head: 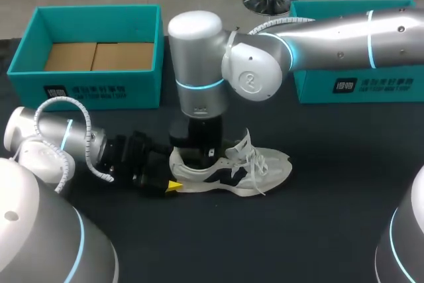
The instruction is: Take the shoe out of the shoebox, open the shoe tongue, remove and reinsert the insole, then place the shoe into the shoebox
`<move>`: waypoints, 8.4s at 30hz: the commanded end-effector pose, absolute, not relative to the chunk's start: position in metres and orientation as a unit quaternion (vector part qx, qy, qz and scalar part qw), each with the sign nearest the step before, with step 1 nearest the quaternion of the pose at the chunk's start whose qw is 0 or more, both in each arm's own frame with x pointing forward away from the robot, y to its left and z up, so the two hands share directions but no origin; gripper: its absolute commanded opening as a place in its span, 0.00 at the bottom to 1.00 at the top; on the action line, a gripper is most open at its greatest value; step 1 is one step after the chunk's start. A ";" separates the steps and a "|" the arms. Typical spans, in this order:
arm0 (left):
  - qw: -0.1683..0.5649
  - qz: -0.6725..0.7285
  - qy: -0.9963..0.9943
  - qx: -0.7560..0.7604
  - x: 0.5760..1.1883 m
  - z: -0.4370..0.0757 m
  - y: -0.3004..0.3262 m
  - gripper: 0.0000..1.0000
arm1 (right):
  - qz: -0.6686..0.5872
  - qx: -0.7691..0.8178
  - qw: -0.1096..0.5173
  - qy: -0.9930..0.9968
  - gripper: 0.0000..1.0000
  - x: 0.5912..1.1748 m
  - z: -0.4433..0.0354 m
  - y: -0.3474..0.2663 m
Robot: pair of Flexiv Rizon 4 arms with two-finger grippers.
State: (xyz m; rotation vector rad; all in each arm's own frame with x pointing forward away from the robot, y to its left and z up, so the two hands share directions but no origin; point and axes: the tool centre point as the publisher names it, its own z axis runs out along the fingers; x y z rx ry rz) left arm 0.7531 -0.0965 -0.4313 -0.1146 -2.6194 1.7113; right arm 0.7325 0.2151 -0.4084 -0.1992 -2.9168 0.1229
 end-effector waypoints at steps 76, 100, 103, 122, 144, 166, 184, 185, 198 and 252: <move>0.004 0.547 -0.837 -0.036 0.755 -0.434 -0.097 0.00 | 0.045 -0.068 0.085 -0.993 0.45 0.756 -0.432 0.230; 0.004 0.547 -0.837 -0.036 0.755 -0.434 -0.097 0.00 | 0.059 -0.077 0.111 -0.989 0.00 0.724 -0.437 0.225; 0.004 0.547 -0.837 -0.036 0.755 -0.434 -0.097 0.00 | 0.058 -0.080 0.102 -0.990 0.00 0.727 -0.427 0.223; 0.004 0.547 -0.837 -0.036 0.755 -0.434 -0.097 0.00 | 0.076 -0.096 0.033 -0.992 0.00 0.749 -0.348 0.198; 0.004 0.547 -0.837 -0.036 0.755 -0.434 -0.097 0.00 | 0.057 -0.084 0.045 -0.994 0.00 0.774 -0.382 0.207; 0.004 0.547 -0.837 -0.036 0.755 -0.434 -0.097 0.00 | 0.050 -0.082 0.068 -0.993 0.42 0.767 -0.406 0.210; 0.004 0.547 -0.837 -0.036 0.755 -0.434 -0.097 0.00 | 0.043 -0.076 0.135 -0.987 0.00 0.719 -0.467 0.229; 0.004 0.547 -0.837 -0.036 0.755 -0.434 -0.097 0.00 | 0.043 -0.077 0.137 -0.987 0.00 0.718 -0.466 0.229; 0.004 0.547 -0.837 -0.036 0.755 -0.434 -0.097 0.00 | 0.048 -0.076 0.130 -0.987 0.00 0.719 -0.442 0.224; 0.004 0.547 -0.837 -0.036 0.755 -0.434 -0.097 0.00 | 0.021 -0.099 0.054 -0.993 0.00 0.760 -0.320 0.183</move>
